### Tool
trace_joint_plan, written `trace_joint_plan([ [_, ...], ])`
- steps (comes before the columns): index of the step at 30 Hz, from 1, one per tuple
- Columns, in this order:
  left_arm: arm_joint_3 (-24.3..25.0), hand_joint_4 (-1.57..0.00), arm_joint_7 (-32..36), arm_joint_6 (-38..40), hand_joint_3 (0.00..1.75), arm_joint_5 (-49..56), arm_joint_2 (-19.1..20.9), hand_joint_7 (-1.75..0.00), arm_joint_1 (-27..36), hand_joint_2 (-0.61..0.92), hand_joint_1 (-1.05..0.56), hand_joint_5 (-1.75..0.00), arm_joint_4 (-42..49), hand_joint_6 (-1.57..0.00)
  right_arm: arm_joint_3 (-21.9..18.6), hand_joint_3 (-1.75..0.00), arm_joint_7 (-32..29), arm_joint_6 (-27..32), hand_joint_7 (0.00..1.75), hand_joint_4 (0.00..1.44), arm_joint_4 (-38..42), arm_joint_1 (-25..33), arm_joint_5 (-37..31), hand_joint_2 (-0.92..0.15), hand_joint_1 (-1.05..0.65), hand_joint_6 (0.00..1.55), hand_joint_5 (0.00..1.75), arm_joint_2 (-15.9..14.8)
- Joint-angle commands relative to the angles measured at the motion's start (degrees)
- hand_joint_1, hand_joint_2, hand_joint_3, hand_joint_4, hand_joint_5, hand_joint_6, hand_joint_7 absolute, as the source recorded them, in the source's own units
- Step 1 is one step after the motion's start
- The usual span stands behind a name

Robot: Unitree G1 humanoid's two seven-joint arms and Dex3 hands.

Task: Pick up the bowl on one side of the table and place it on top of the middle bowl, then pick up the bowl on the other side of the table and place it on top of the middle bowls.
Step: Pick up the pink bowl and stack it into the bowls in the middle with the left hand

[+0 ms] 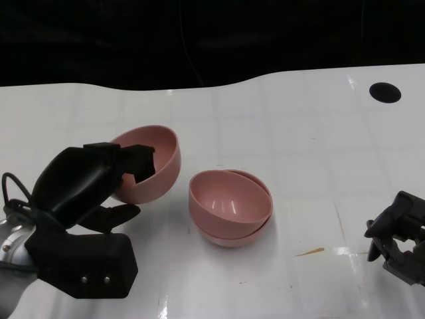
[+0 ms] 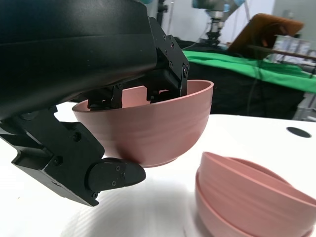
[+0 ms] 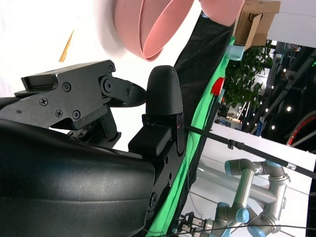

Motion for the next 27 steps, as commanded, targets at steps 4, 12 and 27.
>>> trace_joint_plan([
  [4, 1.16, -0.7, -3.82, -1.14, 0.91, -0.87, 2.23, -1.75, -3.28, 0.5, 0.03, -1.75, -3.24, -0.59, -0.43, -0.55, -0.12, -0.14, 1.34, 0.8, -0.31, 0.02, 0.08, -0.89, -0.11, 0.74, 1.62, -0.79],
  [12, 0.94, -0.76, -6.22, -3.33, 0.91, -1.38, 2.32, -1.72, -7.05, 0.53, 0.01, -1.75, -2.91, -0.65, -0.36, -0.55, -0.3, 1.3, 1.36, 0.8, -1.4, 0.71, 0.24, -0.9, -0.12, 0.73, 1.62, -0.61],
  [27, 0.27, -0.75, -13.37, -3.78, 0.62, -1.33, 2.19, -1.58, -13.86, 0.66, 0.01, -1.75, -5.83, -0.73, -0.25, -0.54, -0.16, 2.97, 1.36, 0.81, -2.79, 1.06, 0.19, -0.91, -0.1, 0.73, 1.63, -0.62],
])
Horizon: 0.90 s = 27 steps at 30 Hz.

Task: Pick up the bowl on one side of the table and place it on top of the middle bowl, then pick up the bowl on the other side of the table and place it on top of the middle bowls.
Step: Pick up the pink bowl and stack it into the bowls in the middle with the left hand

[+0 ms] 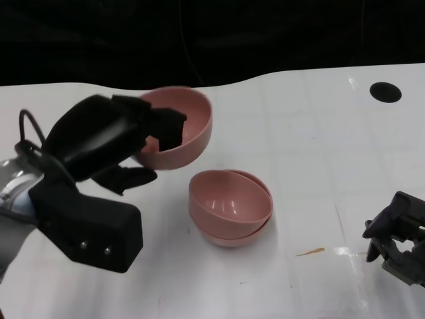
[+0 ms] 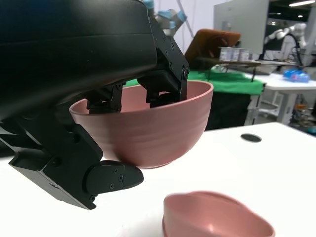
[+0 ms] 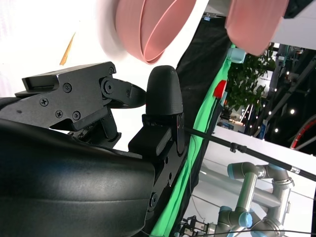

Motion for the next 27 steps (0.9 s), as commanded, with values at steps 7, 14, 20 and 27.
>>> trace_joint_plan([
  [7, 0.22, -0.75, -2.68, 0.2, 0.58, -0.3, 0.84, -1.56, -2.26, 0.69, 0.0, -1.75, -1.43, -0.74, -0.38, -0.56, -0.12, 0.79, 1.37, 0.8, -0.89, 0.34, 0.46, -0.89, -0.1, 0.73, 1.63, -0.58],
  [14, -1.76, -0.75, -5.24, -0.8, 0.53, -0.99, -0.17, -1.66, -5.42, 0.69, -0.01, -1.75, -1.07, -0.68, -0.33, -0.58, -0.53, 0.81, 1.37, 0.81, -0.85, 0.14, 0.06, -0.87, -0.1, 0.74, 1.63, -0.44],
  [20, -3.75, -0.75, -6.25, -2.57, 0.46, -0.43, -1.43, -1.74, -7.14, 0.68, -0.06, -1.75, 0.06, -0.62, -0.33, -0.61, -0.52, 1.26, 1.37, 0.81, -0.93, 0.04, 0.17, -0.86, -0.1, 0.74, 1.63, -0.58],
  [27, -4.63, -0.75, -6.55, -2.49, 0.46, 0.02, -2.39, -1.75, -7.52, 0.7, -0.11, -1.75, -0.07, -0.61, -0.38, -0.63, -0.44, 1.23, 1.37, 0.82, -0.82, -0.04, 0.21, -0.85, -0.09, 0.74, 1.63, -0.6],
])
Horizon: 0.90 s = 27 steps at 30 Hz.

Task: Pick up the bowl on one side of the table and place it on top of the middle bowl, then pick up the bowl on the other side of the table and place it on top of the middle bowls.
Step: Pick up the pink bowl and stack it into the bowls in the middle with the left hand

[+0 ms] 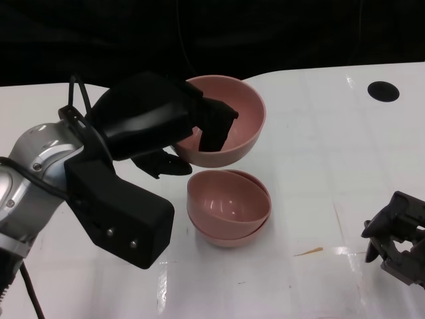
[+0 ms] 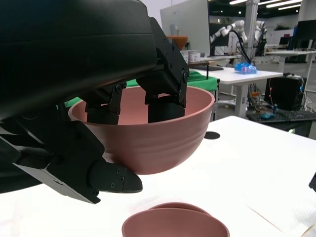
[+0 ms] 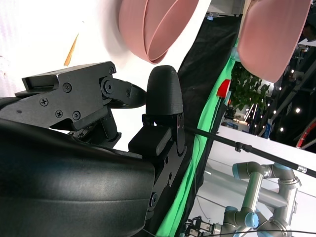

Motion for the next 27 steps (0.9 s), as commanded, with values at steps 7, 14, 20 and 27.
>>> trace_joint_plan([
  [7, -1.47, -0.75, -0.57, -0.87, 0.44, 0.01, -1.57, -1.74, -0.73, 0.79, -0.14, -1.75, 0.07, -0.61, -0.55, -0.66, -0.28, -0.39, 1.37, 0.81, -0.42, -0.16, 0.18, -0.83, -0.09, 0.74, 1.63, -0.66],
  [14, -1.96, -0.75, -0.03, -1.69, 0.41, 1.04, -2.06, -1.75, -0.19, 0.78, -0.11, -1.75, 0.34, -0.6, -0.48, -0.67, -0.09, 0.13, 1.37, 0.82, -0.84, 0.06, 0.64, -0.82, -0.1, 0.74, 1.63, -0.48],
  [20, -2.33, -0.74, -0.19, -1.49, 0.38, 0.87, -2.27, -1.75, 0.22, 0.75, -0.07, -1.75, 0.11, -0.59, -0.47, -0.69, -0.13, 0.4, 1.36, 0.82, -1.28, 0.33, 0.58, -0.82, -0.09, 0.74, 1.62, -0.53],
  [27, -2.67, -0.72, -0.29, -2.22, 0.38, 0.26, -2.39, -1.75, 0.77, 0.76, -0.05, -1.75, 0.66, -0.58, -0.46, -0.69, 0.18, 0.45, 1.36, 0.82, -1.57, 0.45, 0.83, -0.82, -0.09, 0.74, 1.63, -0.56],
])
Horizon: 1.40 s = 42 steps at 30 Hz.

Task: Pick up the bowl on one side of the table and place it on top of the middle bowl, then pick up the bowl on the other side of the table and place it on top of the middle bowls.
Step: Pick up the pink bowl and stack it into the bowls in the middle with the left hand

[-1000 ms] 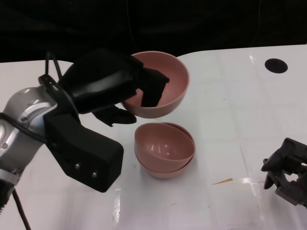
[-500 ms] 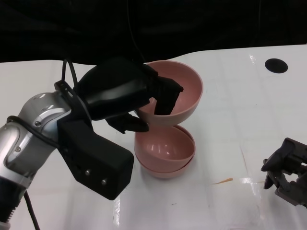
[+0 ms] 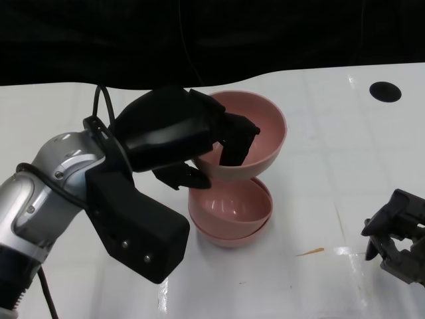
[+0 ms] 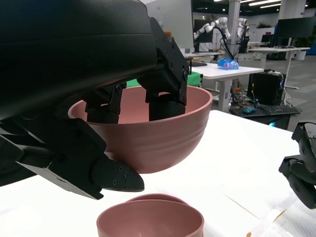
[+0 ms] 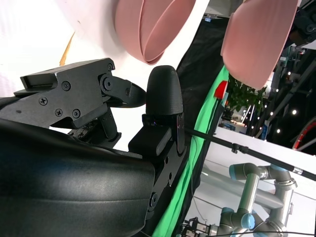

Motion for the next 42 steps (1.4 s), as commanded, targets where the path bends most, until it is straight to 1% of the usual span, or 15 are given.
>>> trace_joint_plan([
  [1, -0.15, -0.72, -0.23, -0.45, 0.38, -0.3, 0.21, -1.75, 0.85, 0.76, -0.06, -1.75, 0.43, -0.58, -0.47, -0.69, 0.24, 0.3, 1.36, 0.82, -0.51, 0.39, 1.03, -0.82, -0.1, 0.74, 1.62, -0.51],
  [14, -0.73, -0.72, 1.17, -2.09, 0.39, 0.68, -0.58, -1.75, 2.99, 0.77, -0.09, -1.75, 2.45, -0.57, -0.74, -0.69, -0.41, -0.16, 1.36, 0.82, -0.73, 0.56, 0.22, -0.81, -0.1, 0.74, 1.62, -0.73],
  [25, -0.55, -0.71, 2.72, -3.33, 0.39, 1.03, -1.06, -1.75, 4.49, 0.79, -0.06, -1.75, 6.4, -0.56, -0.77, -0.69, -0.64, -0.51, 1.35, 0.83, -0.39, 0.28, 0.08, -0.82, -0.09, 0.75, 1.61, -0.67],
  [34, -0.79, -0.69, 5.38, -5.43, 0.39, 1.78, -1.63, -1.75, 4.54, 0.82, -0.06, -1.75, 10.23, -0.53, -0.74, -0.69, -0.26, -0.67, 1.36, 0.83, -0.14, 0.3, 0.53, -0.82, -0.08, 0.75, 1.62, -0.67],
  [42, -0.98, -0.69, 6.24, -6.57, 0.4, 1.68, -2.27, -1.75, 4.21, 0.84, -0.06, -1.75, 12.84, -0.54, -0.74, -0.69, -0.1, -0.62, 1.34, 0.82, -0.3, 0.54, 0.74, -0.81, -0.09, 0.75, 1.62, -0.6],
])
